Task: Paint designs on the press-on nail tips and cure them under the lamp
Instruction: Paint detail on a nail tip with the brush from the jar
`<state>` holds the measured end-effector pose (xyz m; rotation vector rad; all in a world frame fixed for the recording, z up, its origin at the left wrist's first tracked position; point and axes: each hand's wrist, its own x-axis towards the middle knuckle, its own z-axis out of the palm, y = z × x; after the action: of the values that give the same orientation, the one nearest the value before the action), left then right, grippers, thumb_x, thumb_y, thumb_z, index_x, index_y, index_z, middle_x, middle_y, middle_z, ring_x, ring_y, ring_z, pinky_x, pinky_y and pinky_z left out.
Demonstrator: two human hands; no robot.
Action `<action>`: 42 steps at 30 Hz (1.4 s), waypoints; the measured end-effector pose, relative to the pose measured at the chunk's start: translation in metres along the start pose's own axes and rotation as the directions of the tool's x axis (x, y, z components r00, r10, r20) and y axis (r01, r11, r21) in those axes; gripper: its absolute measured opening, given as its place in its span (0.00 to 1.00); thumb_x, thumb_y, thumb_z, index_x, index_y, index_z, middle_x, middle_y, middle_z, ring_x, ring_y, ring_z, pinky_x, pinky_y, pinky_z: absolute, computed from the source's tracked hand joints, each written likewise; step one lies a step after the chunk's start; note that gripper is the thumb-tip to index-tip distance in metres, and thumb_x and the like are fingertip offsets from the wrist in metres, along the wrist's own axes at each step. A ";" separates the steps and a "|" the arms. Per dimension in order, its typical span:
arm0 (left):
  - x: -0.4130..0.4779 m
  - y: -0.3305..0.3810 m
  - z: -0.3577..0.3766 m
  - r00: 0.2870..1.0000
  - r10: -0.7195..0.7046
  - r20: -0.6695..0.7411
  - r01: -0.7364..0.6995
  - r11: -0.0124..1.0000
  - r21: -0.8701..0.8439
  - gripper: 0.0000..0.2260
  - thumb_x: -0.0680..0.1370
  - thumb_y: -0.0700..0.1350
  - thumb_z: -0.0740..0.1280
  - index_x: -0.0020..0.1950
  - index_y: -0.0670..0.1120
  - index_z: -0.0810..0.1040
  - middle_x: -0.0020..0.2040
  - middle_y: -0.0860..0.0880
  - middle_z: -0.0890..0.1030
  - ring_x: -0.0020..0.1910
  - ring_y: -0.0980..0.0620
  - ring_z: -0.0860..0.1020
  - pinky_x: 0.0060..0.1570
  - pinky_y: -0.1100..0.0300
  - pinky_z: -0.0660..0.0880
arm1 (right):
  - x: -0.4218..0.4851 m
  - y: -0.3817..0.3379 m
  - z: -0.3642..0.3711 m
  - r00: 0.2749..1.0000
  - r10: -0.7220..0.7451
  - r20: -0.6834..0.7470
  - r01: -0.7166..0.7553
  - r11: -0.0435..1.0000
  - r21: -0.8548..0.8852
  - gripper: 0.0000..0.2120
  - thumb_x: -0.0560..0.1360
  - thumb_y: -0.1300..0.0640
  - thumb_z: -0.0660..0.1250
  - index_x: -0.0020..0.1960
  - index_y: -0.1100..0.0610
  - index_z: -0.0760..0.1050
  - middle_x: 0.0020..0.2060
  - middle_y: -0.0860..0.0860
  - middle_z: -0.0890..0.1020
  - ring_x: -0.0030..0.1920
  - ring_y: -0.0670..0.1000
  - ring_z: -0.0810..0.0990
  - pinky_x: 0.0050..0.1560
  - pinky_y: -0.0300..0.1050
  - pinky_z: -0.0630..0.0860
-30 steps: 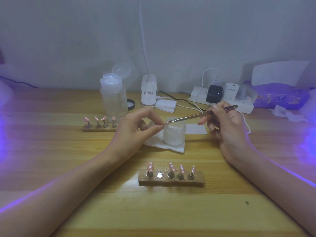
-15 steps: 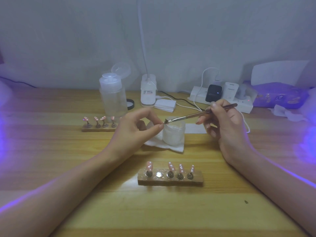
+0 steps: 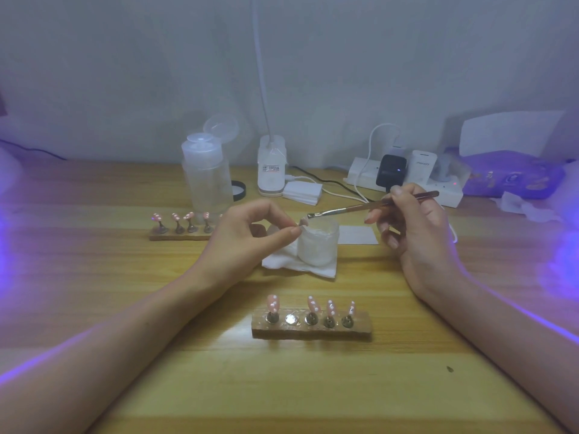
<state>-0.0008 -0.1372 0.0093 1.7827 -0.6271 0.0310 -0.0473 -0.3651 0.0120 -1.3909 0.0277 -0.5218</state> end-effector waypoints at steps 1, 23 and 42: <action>0.000 0.000 0.000 1.000 -0.005 0.000 0.005 1.000 -0.001 0.05 0.76 0.41 0.74 0.41 0.42 0.80 0.25 0.63 0.76 0.20 0.62 0.66 0.24 0.76 0.61 | 0.000 0.000 0.000 1.000 -0.014 0.026 0.014 1.000 0.007 0.11 0.83 0.55 0.60 0.41 0.52 0.69 0.32 0.53 0.83 0.28 0.46 0.73 0.25 0.35 0.66; 0.000 0.004 0.001 1.000 -0.019 0.020 0.020 0.998 -0.068 0.06 0.75 0.41 0.74 0.40 0.43 0.79 0.28 0.60 0.78 0.22 0.67 0.71 0.24 0.77 0.64 | 0.000 0.000 0.003 0.999 0.001 0.037 0.000 0.999 -0.043 0.11 0.83 0.57 0.59 0.42 0.53 0.67 0.31 0.53 0.83 0.26 0.45 0.71 0.23 0.34 0.64; 0.001 0.001 0.000 0.999 0.007 0.035 -0.004 0.997 -0.080 0.06 0.75 0.41 0.73 0.40 0.43 0.79 0.29 0.59 0.78 0.23 0.68 0.71 0.24 0.78 0.63 | -0.002 -0.004 0.002 0.998 -0.049 0.050 0.047 0.998 0.032 0.11 0.83 0.56 0.59 0.42 0.52 0.67 0.32 0.53 0.84 0.27 0.46 0.71 0.24 0.35 0.65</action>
<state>-0.0003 -0.1381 0.0108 1.7072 -0.6498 -0.0213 -0.0492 -0.3625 0.0153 -1.3772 -0.0546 -0.5250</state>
